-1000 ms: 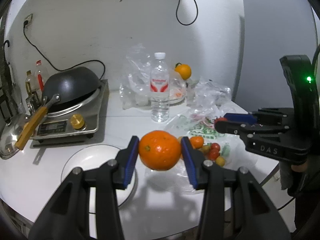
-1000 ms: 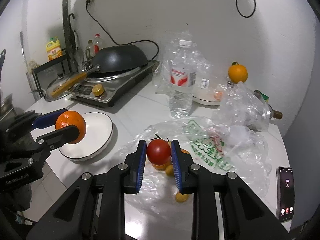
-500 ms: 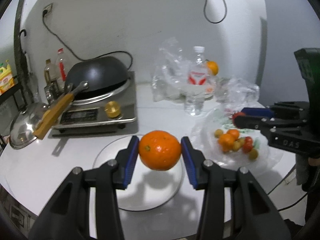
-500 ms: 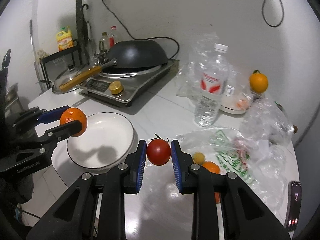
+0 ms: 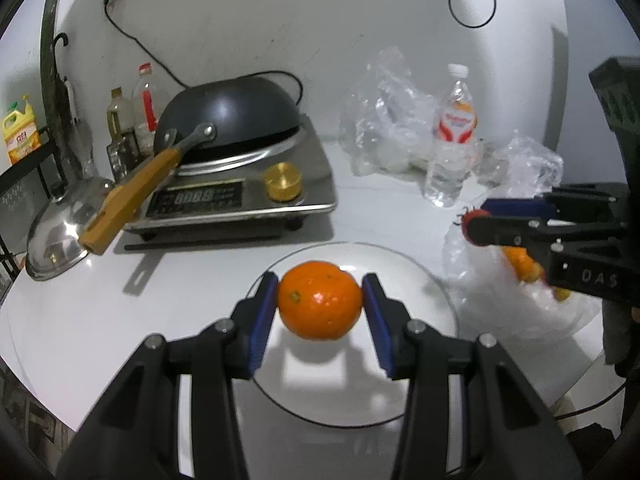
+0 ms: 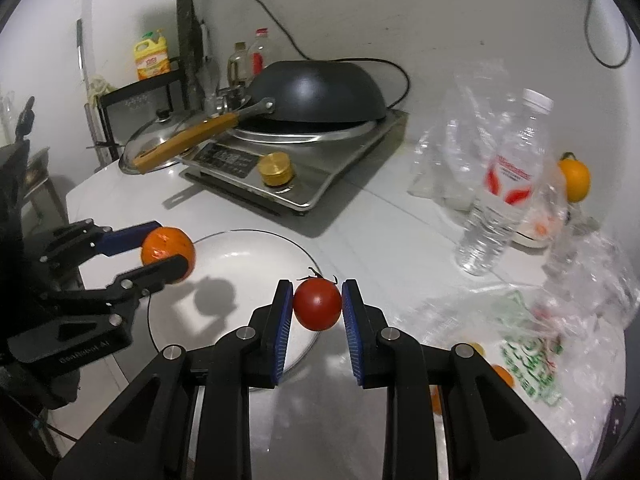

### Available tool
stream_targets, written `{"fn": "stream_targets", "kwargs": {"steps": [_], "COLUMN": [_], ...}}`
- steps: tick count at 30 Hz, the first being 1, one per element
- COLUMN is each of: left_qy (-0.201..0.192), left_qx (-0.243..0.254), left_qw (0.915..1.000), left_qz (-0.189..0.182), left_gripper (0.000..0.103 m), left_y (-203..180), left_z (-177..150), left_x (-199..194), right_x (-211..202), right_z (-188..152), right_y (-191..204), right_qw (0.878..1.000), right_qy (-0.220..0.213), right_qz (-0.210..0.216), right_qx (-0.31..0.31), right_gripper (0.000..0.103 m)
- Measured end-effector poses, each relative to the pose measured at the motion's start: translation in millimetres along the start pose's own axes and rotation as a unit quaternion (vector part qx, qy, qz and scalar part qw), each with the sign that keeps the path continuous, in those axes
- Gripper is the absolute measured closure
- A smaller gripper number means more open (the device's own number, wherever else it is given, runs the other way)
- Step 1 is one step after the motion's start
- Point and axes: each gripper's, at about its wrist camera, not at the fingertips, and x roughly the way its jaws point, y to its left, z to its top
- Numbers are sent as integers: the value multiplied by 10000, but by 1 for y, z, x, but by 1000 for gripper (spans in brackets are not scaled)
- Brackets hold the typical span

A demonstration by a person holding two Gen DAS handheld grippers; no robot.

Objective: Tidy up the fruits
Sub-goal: 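Carry the tomato with the right tool while the left tool carries the orange to the white plate, then lower and release the tomato with the right tool while the left tool releases the orange on the plate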

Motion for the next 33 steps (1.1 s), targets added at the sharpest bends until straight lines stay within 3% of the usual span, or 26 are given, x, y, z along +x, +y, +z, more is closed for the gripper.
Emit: {"fn": "stream_targets", "kwargs": {"steps": [14,33], "left_qy": [237,392], "left_qx": [143,129], "left_qw": [9996,9990], "left_qz": [-30,-146], "left_gripper": [59,58], "left_y": [20,14], "left_z": [-14,-28], "left_x": [37,51], "right_x": [63,116], "right_z": [16,26], "right_y": [28,40], "right_qw": [9988,9931], "right_qy": [293,739], "right_qz": [363,911], "right_qx": [-122,62], "right_gripper": [76,76]}}
